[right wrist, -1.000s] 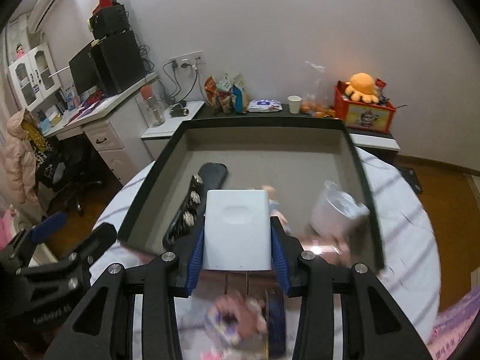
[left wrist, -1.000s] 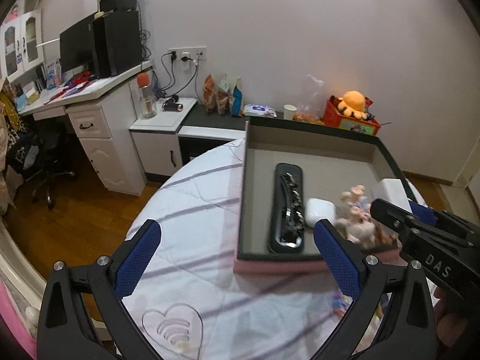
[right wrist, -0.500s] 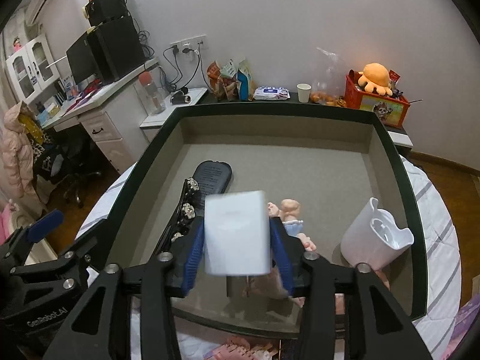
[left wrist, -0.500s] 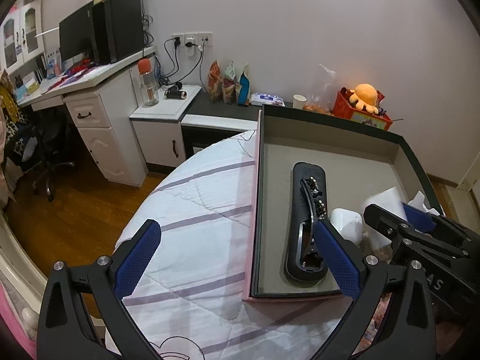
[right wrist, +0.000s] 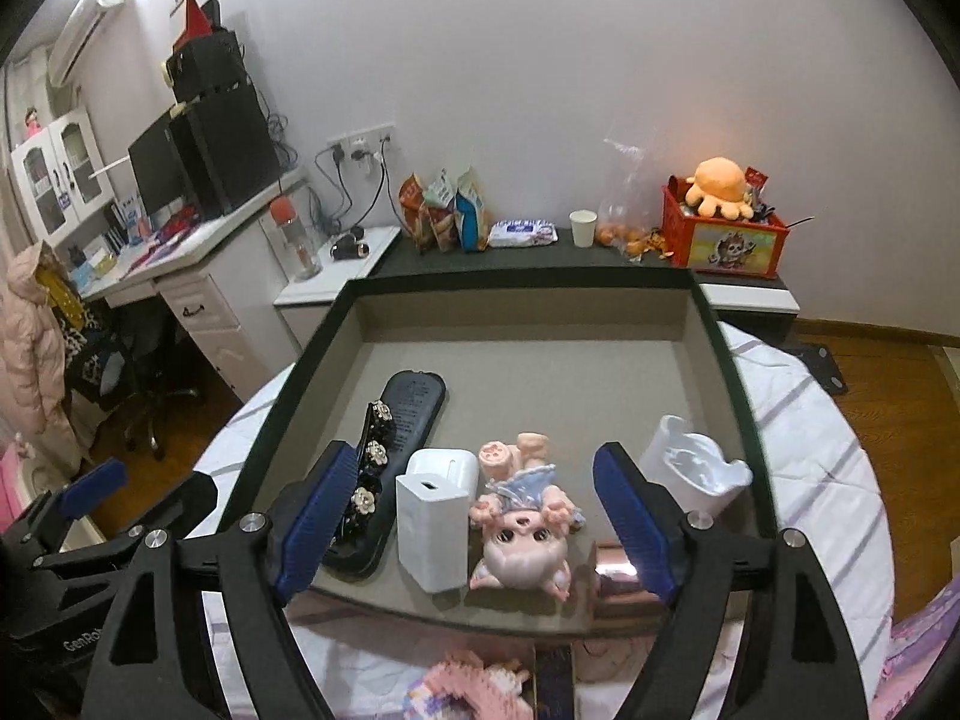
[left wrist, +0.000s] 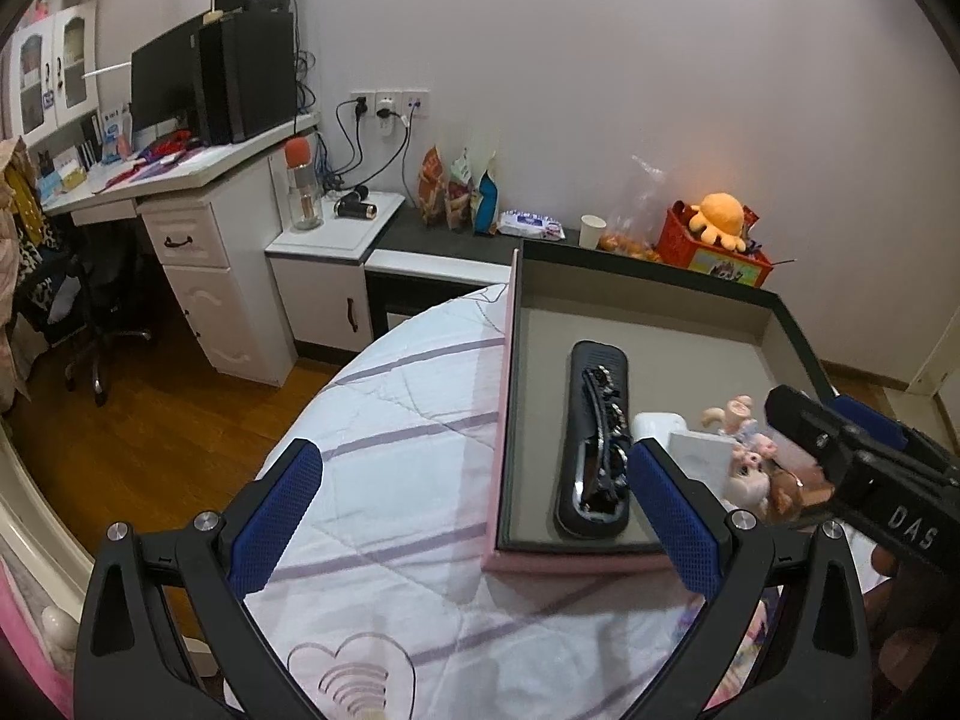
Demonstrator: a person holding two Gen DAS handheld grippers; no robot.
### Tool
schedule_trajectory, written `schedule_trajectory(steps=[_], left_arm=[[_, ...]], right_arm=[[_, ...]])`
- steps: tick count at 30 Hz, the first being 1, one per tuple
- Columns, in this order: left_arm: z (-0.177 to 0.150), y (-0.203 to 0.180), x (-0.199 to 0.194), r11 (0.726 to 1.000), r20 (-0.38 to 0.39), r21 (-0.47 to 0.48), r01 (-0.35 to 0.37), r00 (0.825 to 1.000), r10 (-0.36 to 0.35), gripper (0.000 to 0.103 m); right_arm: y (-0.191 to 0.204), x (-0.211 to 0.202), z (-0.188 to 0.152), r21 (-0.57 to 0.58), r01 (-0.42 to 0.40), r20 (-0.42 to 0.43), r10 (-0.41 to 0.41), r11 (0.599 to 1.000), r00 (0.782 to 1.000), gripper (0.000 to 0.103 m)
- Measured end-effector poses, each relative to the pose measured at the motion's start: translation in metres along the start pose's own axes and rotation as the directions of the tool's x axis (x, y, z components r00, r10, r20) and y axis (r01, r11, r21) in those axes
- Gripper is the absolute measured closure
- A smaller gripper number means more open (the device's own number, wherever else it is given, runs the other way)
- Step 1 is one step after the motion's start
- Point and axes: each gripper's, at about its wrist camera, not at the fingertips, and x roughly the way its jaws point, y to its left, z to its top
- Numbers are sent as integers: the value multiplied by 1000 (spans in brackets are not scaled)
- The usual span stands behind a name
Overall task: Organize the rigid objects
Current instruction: 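Carry the charger into the box and open the right gripper, then move the left gripper toward the pink-and-white block figure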
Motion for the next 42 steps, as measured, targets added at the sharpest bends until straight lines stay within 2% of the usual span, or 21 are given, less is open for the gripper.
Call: schedule_trajectory(steps=[12, 20, 28, 35, 42], left_arm=[[-37, -22, -48, 998, -7, 50, 29, 1000, -29, 0], [-64, -41, -78, 995, -16, 85, 54, 998, -53, 0], [-88, -60, -102, 991, -24, 115, 75, 997, -73, 0], [-103, -83, -98, 985, -65, 150, 85, 995, -76, 0], [-117, -106, -71, 979, -141, 181, 96, 988, -70, 0]], right_arm=[[-42, -72, -38, 108, 45, 41, -50, 993, 998, 20], [-69, -105, -77, 183, 70, 27, -77, 981, 997, 20], [-73, -125, -107, 202, 64, 20, -69, 977, 997, 20], [-85, -136, -117, 218, 62, 34, -71, 974, 997, 20], [-99, -130, -118, 242, 59, 22, -66, 968, 998, 20]])
